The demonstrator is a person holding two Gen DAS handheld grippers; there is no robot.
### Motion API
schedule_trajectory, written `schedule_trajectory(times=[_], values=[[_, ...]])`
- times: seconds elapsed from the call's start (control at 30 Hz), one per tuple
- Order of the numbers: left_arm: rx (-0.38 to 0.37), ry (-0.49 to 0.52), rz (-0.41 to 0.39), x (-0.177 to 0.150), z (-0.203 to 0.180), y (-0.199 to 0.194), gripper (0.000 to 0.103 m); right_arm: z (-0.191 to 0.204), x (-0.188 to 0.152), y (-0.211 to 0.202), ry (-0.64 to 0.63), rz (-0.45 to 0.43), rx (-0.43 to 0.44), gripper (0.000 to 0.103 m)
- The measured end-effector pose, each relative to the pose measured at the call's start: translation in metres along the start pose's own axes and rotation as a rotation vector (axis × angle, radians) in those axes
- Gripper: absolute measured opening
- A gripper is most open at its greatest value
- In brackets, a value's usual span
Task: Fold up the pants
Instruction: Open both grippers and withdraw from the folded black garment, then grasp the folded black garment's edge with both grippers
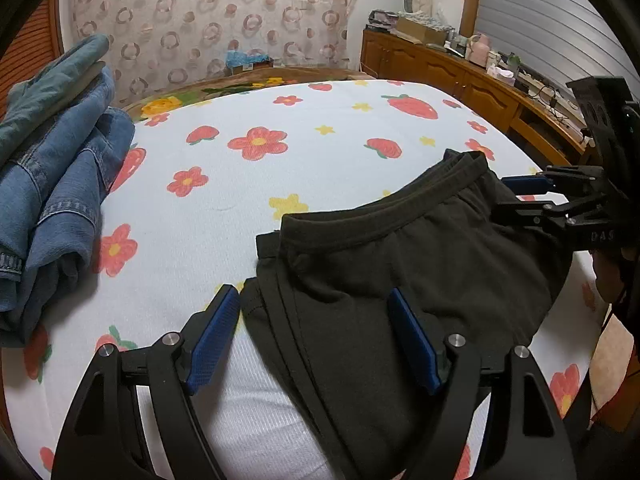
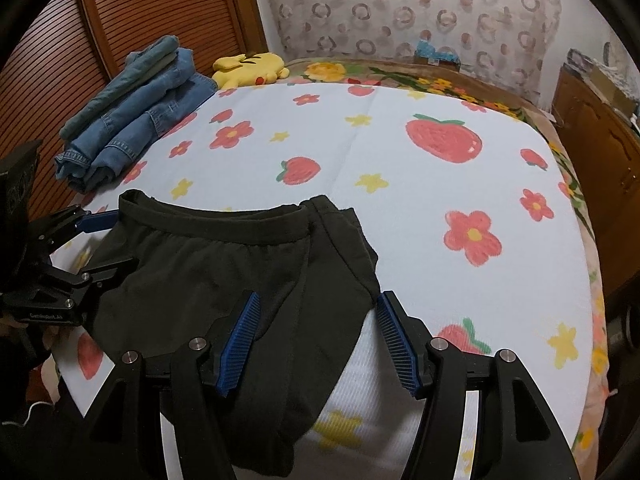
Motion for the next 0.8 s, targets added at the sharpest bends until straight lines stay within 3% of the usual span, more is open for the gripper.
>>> schedule_trajectory(times=[0.13, 0.23, 0.3, 0.53, 0.67, 0.8], values=[[-0.008, -0.011, 0.008, 0.001, 0.001, 0.000, 0.078, -0.003, 0.003, 0.003, 0.000, -0.002, 0.014, 0.063], [-0.061, -0.099, 0.009, 0.006, 0.012, -0.004, 0.076, -0.004, 0.004, 0.004, 0.006, -0.007, 0.028, 0.063], [-0.080, -0.148, 0.018, 0.010, 0.019, -0.005, 0.067, -0.005, 0.005, 0.005, 0.004, -0.007, 0.037, 0.063], [-0.063, -0.181, 0.046, 0.016, 0.030, -0.005, 0.061, -0.010, 0.011, 0.008, 0.018, 0.007, 0.060, 0.063], [-0.092, -0.187, 0.075, 0.017, 0.029, -0.004, 0.042, -0.009, 0.013, 0.010, 0.013, 0.014, 0.062, 0.063], [-0.112, -0.193, 0.101, 0.021, 0.028, -0.001, 0.034, -0.007, 0.017, 0.013, 0.014, 0.017, 0.086, 0.059]])
Point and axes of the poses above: each gripper's, at about its wrist camera, not at the fingertips, and y roughly the way its jaws point, z to its left, x to its top, the point moved 1 cm from there along y, roughly the way its jaws point, and after that the axes turned 14 degrees about -y, right-handed, at the moved point
